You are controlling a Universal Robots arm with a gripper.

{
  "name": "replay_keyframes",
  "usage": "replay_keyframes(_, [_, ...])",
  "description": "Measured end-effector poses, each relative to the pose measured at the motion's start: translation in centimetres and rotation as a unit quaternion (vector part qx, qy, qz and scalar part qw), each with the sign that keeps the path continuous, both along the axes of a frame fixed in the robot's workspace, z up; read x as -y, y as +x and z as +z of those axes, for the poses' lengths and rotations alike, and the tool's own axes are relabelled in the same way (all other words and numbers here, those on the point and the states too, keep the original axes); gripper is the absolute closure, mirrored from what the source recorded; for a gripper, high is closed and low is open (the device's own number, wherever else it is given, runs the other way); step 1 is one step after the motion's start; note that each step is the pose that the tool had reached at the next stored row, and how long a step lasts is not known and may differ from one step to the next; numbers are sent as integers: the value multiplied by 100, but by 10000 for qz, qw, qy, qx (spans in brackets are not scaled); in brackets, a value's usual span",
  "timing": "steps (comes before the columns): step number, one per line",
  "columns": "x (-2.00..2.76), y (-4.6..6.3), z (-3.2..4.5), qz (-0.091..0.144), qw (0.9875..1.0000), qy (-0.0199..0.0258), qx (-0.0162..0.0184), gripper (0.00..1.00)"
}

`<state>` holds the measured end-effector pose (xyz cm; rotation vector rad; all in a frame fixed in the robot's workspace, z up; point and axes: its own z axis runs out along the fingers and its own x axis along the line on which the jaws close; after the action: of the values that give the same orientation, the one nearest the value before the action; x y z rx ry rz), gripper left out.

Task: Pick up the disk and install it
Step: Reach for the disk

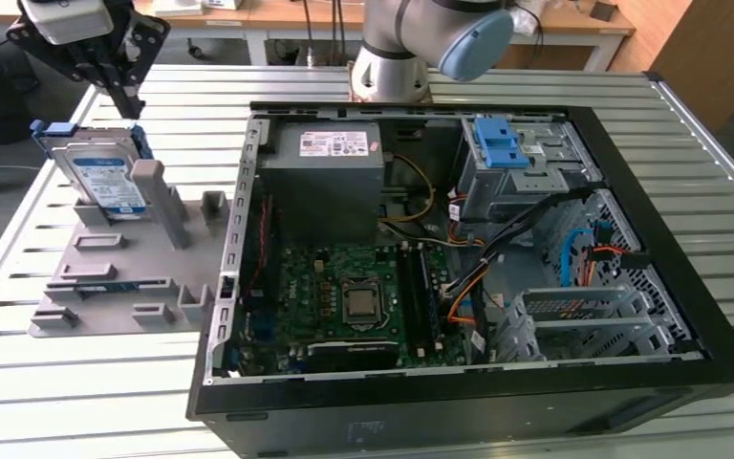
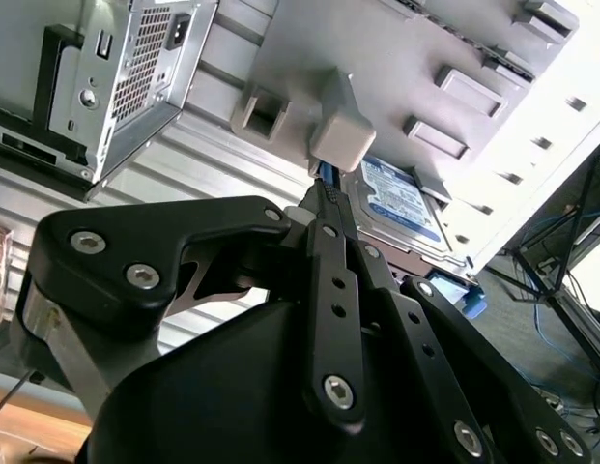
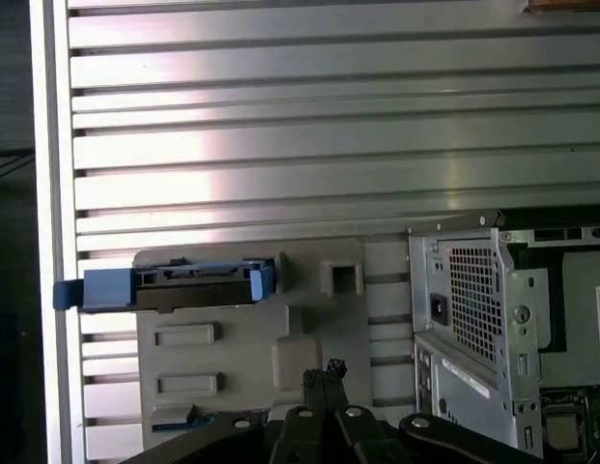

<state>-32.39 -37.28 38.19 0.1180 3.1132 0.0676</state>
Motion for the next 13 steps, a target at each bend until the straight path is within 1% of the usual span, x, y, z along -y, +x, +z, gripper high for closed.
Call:
replay_keyframes(7, [-16,-144,-13,0,10000,0,-1,89])
replay_keyframes(13, [-40,-292,-31,-1,10000,0,-1,89])
